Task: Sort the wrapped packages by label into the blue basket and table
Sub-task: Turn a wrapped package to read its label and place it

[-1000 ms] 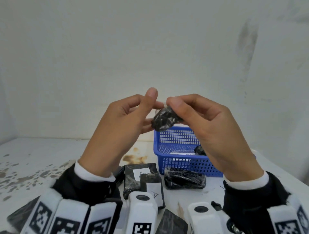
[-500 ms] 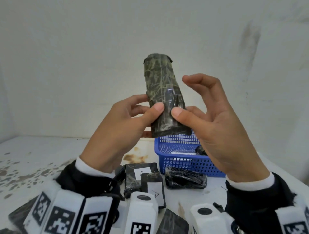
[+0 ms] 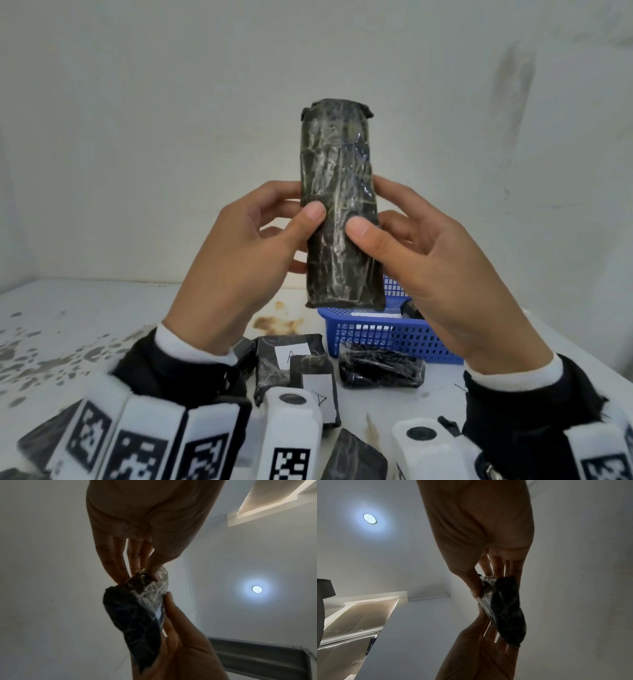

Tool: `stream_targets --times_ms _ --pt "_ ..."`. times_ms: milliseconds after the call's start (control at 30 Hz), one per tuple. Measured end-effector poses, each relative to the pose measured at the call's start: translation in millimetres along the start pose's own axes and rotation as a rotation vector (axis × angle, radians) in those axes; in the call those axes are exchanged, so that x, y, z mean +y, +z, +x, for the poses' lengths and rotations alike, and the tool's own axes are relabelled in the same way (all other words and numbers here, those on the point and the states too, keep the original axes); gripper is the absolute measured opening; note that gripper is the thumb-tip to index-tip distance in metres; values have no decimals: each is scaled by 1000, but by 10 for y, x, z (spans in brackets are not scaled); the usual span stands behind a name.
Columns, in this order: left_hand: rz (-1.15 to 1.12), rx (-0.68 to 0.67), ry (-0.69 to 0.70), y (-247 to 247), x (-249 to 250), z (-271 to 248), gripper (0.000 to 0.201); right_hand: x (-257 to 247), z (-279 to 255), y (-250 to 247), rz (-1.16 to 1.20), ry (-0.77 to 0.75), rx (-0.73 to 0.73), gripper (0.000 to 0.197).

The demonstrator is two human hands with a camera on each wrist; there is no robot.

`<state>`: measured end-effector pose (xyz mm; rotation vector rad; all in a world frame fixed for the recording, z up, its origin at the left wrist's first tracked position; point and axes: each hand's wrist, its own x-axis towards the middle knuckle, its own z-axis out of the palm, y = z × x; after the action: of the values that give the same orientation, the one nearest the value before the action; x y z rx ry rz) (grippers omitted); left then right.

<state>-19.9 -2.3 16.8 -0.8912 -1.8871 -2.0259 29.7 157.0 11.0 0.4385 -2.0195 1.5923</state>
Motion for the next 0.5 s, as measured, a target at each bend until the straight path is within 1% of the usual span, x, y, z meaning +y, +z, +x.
stream_targets --times_ms 133,233,333,433,500 --pt "29 -15 7 6 -11 -3 25 -16 -10 -16 -65 20 3 58" --pt "34 -13 28 -2 -13 -4 21 -22 -11 -22 -91 33 -11 57" --pt "52 -30 19 8 -19 -4 22 -24 -12 -36 -110 28 -13 52" --pt "53 -27 28 20 -21 -9 16 -27 -13 -43 -143 26 -13 50" --pt "65 -35 26 29 -20 -11 18 -21 -13 -50 -158 24 -1 48"
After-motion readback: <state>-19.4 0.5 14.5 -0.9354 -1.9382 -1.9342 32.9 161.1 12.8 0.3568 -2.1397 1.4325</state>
